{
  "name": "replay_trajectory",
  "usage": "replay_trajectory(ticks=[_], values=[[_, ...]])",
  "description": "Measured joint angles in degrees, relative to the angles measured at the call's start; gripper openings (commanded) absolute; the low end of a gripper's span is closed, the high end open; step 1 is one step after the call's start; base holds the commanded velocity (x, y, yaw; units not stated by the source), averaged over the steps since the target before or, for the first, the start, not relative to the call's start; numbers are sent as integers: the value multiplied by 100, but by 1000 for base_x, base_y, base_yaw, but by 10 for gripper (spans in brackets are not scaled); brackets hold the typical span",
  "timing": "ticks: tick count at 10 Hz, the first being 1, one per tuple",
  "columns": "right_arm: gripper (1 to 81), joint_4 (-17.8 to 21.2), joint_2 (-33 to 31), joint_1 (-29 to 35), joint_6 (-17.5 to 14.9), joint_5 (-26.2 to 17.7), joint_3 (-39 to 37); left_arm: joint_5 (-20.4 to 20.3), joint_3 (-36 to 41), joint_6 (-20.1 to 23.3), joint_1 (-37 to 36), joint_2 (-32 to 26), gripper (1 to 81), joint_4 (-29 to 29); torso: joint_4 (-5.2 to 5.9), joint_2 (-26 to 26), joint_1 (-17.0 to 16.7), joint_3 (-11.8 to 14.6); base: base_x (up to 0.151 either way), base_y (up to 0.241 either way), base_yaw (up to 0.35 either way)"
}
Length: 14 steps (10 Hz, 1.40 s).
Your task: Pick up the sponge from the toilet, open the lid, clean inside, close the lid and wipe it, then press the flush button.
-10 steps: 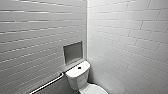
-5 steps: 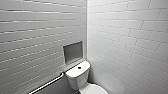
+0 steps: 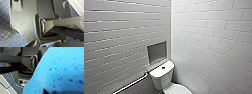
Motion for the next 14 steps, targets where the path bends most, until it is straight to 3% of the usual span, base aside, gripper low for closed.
replay_trajectory(ticks=[2, 5, 8, 11, 14], values=[[10, 390, 46, 194, -290, 127, -117, 6, -5, 2, -9, -30, 811, 2, 0, 0, 0, 0, 0, 0, 0], [10, 394, -2, 180, -319, 157, -26, -39, 85, 5, -11, -144, 811, 2, 0, 0, 0, 0, 0, 0, 0], [10, 394, -474, 150, -321, 262, 831, -206, 478, 11, -24, -483, 811, 4, 0, 0, 0, 0, 0, 0, 0], [10, 394, -934, 117, -323, 374, 2361, -296, 675, 22, -22, -527, 811, 4, 0, 0, 0, 0, 0, 0, 0], [10, 396, -1298, 69, -323, 486, 2742, -294, 675, 22, -22, -539, 811, 4, 0, 0, 0, 0, 0, 0, 0]])
